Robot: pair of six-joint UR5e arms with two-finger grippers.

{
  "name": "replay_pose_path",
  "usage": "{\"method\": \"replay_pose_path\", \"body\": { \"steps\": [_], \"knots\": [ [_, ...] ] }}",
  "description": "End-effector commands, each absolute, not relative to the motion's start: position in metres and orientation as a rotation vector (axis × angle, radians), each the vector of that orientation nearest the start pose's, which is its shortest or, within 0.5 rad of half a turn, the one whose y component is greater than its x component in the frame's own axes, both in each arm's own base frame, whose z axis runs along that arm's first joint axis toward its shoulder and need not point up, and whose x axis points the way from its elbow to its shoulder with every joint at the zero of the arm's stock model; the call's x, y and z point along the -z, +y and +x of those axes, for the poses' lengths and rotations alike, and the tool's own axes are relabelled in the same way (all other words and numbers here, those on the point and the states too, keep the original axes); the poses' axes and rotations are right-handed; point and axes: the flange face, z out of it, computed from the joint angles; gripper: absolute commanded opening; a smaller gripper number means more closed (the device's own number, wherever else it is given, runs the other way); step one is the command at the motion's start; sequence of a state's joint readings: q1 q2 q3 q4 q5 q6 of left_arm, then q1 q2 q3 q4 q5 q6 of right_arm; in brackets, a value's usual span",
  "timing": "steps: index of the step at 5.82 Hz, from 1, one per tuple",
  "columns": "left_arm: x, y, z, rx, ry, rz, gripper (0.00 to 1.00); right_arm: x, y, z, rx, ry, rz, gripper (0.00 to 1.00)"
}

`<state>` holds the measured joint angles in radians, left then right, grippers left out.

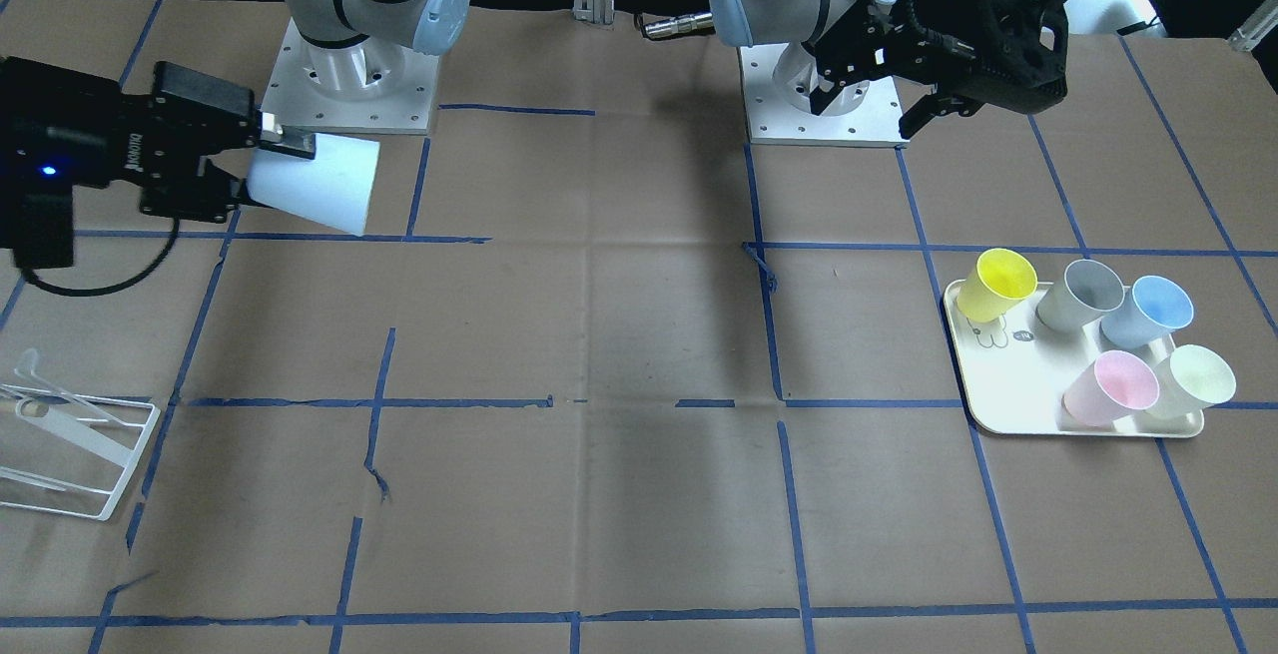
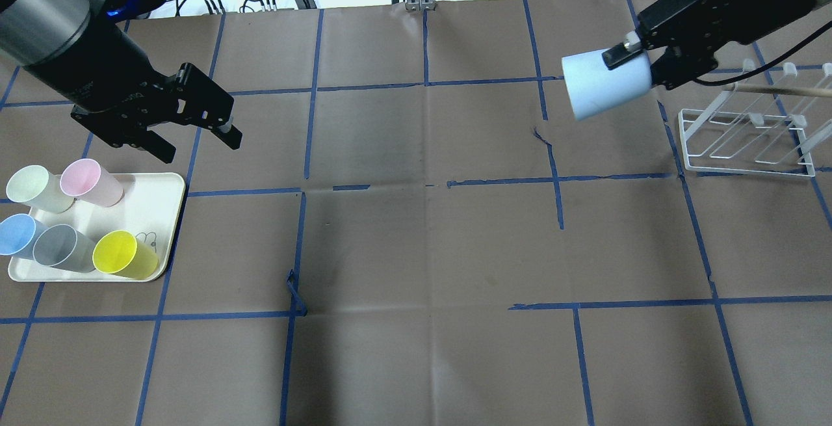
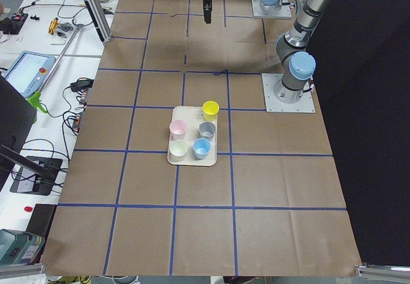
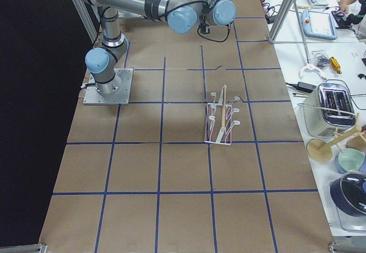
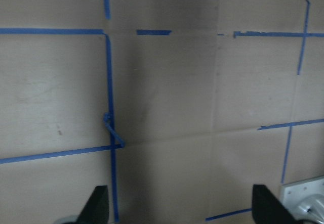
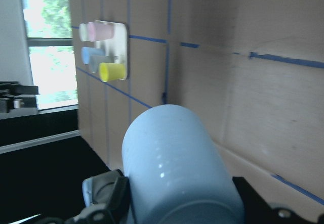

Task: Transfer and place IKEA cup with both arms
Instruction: 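Carry the cup toward the left gripper while the left arm moves to meet it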

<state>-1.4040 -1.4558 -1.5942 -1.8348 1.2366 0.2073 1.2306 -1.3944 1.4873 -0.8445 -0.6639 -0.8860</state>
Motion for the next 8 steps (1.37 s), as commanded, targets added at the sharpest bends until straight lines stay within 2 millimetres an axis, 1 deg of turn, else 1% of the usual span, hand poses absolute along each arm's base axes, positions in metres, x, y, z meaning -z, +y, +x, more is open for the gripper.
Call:
{"method": "replay_pose_path", "body": {
  "steps": [1, 2, 3, 4, 5, 6, 7, 8],
  "knots": [
    [-0.500, -0.438, -0.109, -0.309, 3.714, 0.037, 0.99, -0.376, -0.516, 0.125, -0.100, 1.741, -0.006, 0.35],
    [-0.497, -0.438, -0.114, -0.317, 3.787, 0.110, 0.99, -0.377, -0.509, 0.171, -0.109, 1.693, -0.012, 0.35],
    [-0.485, -0.440, -0.119, -0.286, 3.912, 0.142, 0.99, -0.381, -0.503, 0.204, -0.115, 1.661, -0.021, 0.35],
    [-0.470, -0.445, -0.105, -0.160, 4.036, 0.179, 0.99, -0.383, -0.494, 0.234, -0.127, 1.633, -0.032, 0.35],
    [-0.466, -0.449, -0.096, -0.083, 4.087, 0.169, 0.99, -0.382, -0.494, 0.237, -0.130, 1.632, -0.036, 0.35],
    [-0.457, -0.452, -0.093, -0.001, 4.134, 0.269, 0.99, -0.382, -0.494, 0.237, -0.130, 1.632, -0.036, 0.35],
    [-0.452, -0.454, -0.095, 0.080, 4.230, 0.171, 0.99, -0.382, -0.493, 0.237, -0.133, 1.633, -0.036, 0.35],
    [-0.454, -0.458, -0.097, 0.142, 4.277, 0.126, 0.99, -0.382, -0.493, 0.237, -0.132, 1.632, -0.035, 0.35]
  ]
}}
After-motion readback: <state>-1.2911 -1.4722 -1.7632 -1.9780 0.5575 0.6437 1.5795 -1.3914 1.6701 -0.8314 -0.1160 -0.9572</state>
